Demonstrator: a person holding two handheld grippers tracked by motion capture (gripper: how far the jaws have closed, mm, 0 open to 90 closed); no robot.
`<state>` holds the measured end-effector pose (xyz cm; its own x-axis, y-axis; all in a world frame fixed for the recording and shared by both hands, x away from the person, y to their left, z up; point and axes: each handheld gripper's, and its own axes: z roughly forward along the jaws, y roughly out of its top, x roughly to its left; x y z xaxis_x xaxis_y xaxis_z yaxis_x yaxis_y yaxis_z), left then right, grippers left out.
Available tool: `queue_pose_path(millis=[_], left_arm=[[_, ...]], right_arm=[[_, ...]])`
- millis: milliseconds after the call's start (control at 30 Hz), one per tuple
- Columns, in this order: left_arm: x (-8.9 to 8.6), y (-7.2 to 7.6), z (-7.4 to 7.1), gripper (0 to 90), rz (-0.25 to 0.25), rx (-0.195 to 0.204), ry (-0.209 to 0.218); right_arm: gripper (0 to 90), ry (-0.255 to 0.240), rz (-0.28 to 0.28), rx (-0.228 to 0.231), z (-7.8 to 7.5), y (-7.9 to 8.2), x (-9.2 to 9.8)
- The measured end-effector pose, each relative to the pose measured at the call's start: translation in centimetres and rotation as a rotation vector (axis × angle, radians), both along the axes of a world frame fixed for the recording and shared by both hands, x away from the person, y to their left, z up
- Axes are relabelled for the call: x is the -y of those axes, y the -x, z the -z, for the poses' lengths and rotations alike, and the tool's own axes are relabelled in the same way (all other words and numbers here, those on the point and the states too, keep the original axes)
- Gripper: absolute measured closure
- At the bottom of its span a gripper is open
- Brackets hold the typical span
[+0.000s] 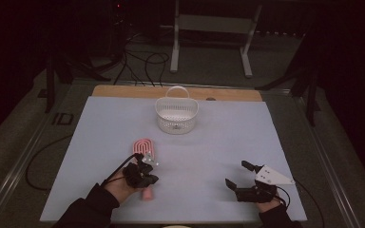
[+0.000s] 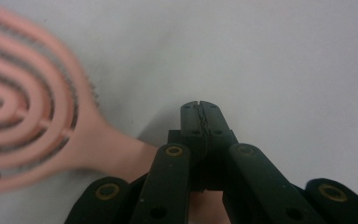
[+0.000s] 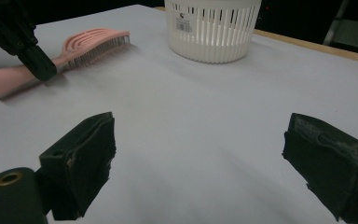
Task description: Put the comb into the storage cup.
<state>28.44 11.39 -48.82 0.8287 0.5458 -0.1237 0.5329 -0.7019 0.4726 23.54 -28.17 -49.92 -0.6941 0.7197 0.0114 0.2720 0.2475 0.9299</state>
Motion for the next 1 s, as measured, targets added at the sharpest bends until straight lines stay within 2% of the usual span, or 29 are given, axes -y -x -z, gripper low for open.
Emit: queue_pose_path(millis=[467, 1000], left_arm=[[-1.3, 0.7, -0.1, 90.0, -0.004, -0.014, -0.026], [-3.0, 1.2, -0.4, 90.0, 0.001, -0.038, -0.097]], right_arm=[[8.9, -0.003, -0.005, -0.001, 0.0, 0.0, -0.1], [8.9, -0.004, -0.005, -0.002, 0.0, 0.0, -0.2]])
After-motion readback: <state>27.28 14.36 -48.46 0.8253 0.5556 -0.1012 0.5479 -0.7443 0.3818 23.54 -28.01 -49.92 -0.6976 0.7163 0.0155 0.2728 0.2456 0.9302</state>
